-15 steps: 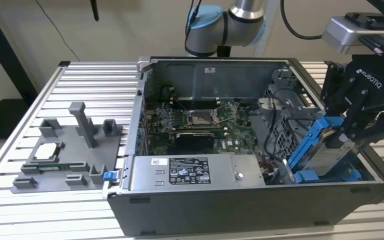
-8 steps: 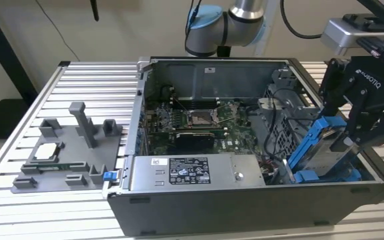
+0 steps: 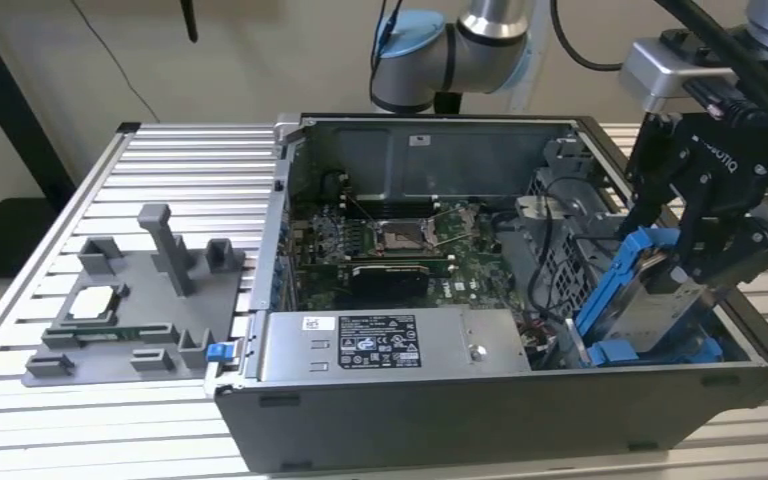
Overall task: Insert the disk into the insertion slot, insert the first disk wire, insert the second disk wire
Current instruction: 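Insert the disk into the insertion slot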
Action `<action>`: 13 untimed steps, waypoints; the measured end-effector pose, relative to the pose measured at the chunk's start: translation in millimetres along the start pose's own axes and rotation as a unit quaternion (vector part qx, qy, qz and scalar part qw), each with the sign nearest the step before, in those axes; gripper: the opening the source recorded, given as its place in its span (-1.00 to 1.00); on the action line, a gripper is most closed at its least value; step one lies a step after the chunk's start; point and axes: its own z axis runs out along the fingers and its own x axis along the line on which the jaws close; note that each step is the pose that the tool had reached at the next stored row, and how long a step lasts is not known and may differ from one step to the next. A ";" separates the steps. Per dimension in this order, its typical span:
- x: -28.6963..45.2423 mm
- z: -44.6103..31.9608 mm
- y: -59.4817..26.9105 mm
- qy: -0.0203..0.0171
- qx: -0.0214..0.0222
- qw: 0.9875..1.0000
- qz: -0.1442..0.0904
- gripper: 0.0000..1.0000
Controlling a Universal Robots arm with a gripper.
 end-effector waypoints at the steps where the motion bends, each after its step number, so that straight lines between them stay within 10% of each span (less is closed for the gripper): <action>1: -1.0 -0.1 0.9 -0.003 0.001 1.000 0.000 1.00; 6: -1.5 0.1 1.6 -0.010 0.005 1.000 0.000 1.00; 12: 19.7 -1.0 2.7 -0.011 0.005 1.000 0.000 1.00; 13: 20.8 -1.2 4.2 -0.011 0.006 1.000 0.000 -1.00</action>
